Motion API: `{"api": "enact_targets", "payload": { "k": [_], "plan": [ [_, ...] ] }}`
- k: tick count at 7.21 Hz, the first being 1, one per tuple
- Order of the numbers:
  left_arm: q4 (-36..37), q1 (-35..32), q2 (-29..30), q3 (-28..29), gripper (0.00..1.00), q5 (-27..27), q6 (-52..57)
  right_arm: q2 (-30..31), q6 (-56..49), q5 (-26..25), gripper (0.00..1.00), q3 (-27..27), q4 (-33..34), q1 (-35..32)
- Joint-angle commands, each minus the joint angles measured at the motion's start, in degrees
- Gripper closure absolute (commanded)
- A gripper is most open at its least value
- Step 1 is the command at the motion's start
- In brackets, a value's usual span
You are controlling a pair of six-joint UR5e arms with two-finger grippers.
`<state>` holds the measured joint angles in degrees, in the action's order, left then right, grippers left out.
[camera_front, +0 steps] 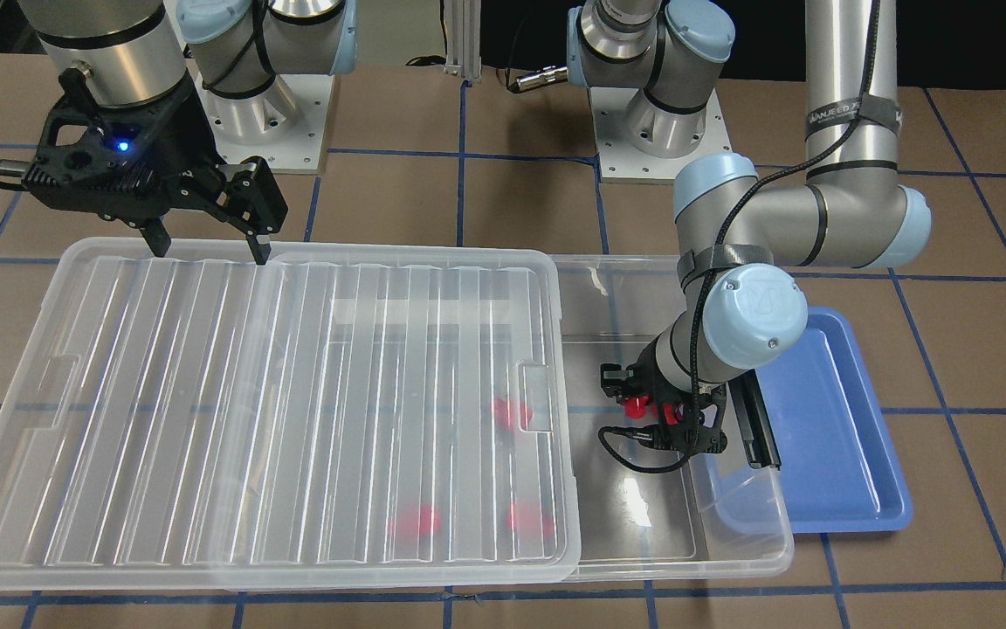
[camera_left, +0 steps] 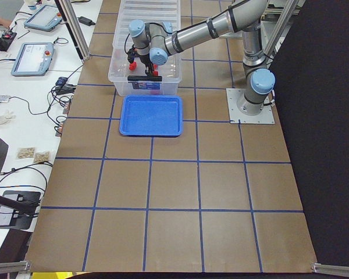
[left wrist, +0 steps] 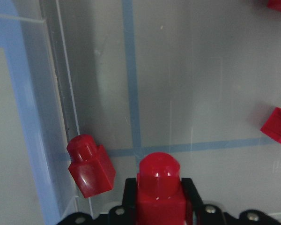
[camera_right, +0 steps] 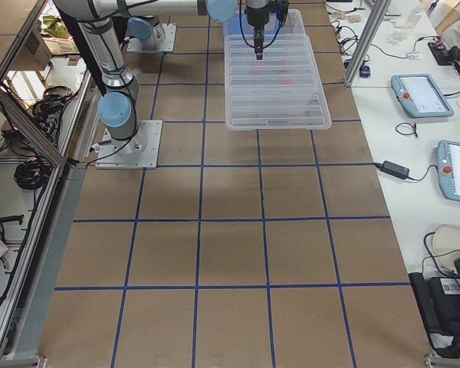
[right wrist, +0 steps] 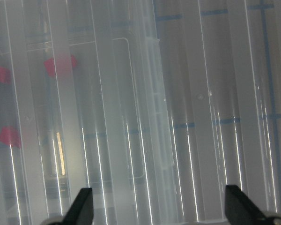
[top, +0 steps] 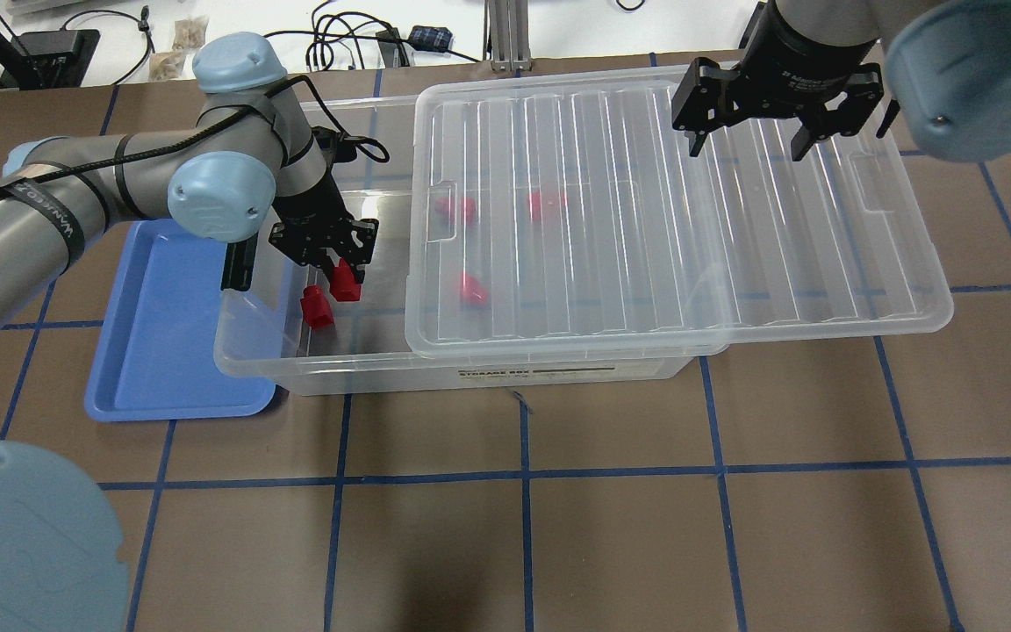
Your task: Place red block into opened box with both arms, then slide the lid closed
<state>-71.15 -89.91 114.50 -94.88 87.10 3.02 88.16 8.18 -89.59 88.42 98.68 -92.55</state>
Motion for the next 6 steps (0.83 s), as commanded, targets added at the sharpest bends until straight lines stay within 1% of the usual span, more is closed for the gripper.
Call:
{"api": "enact_targets", "payload": {
  "k": [1, 5, 6],
  "plan": [
    [0.4, 0.0, 1.9, 0.0, 1.0, -0.1, 0.0, 0.0, 0.0, -0.1, 0.0, 0.0, -0.1, 0.0],
    [0.7, 0.0, 3.9, 0.0, 1.0, 0.0, 0.0, 0.0, -0.1, -0.1, 0.0, 0.1, -0.1, 0.0],
    [0.7, 0.0, 4.0, 0.0, 0.86, 0.0, -0.1, 0.0, -0.1, -0.1, 0.0, 0.1, -0.1, 0.0]
  ]
}}
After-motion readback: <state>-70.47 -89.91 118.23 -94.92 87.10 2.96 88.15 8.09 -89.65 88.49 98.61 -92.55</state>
